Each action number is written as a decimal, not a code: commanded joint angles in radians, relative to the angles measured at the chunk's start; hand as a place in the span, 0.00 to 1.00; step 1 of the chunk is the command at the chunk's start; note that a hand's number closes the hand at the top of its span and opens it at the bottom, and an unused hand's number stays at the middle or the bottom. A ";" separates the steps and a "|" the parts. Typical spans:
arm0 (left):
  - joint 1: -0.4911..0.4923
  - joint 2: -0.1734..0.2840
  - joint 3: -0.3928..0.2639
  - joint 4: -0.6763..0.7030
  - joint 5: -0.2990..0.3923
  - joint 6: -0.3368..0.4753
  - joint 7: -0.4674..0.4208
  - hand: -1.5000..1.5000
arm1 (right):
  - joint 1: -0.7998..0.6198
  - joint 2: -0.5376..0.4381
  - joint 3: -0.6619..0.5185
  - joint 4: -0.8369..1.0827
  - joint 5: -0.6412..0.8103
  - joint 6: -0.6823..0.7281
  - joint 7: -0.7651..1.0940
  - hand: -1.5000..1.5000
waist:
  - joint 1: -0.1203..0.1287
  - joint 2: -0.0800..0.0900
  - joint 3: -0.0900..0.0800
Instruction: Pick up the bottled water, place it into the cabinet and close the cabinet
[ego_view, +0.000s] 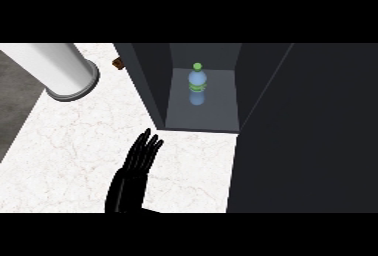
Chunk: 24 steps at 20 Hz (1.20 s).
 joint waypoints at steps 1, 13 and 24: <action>0.111 0.107 0.005 -0.095 0.006 -0.063 -0.038 0.00 | -0.038 -0.123 0.001 -0.153 0.171 0.058 0.061 1.00 | 0.007 0.001 -0.002; 0.374 0.407 0.155 -0.241 0.080 -0.276 -0.188 0.00 | -0.236 -0.195 0.136 -0.210 0.174 0.043 0.208 1.00 | 0.033 0.008 -0.007; 0.452 0.560 0.247 -0.235 0.126 -0.470 -0.252 0.00 | -0.548 -0.163 0.254 -0.136 0.087 0.070 0.426 1.00 | 0.083 0.030 -0.009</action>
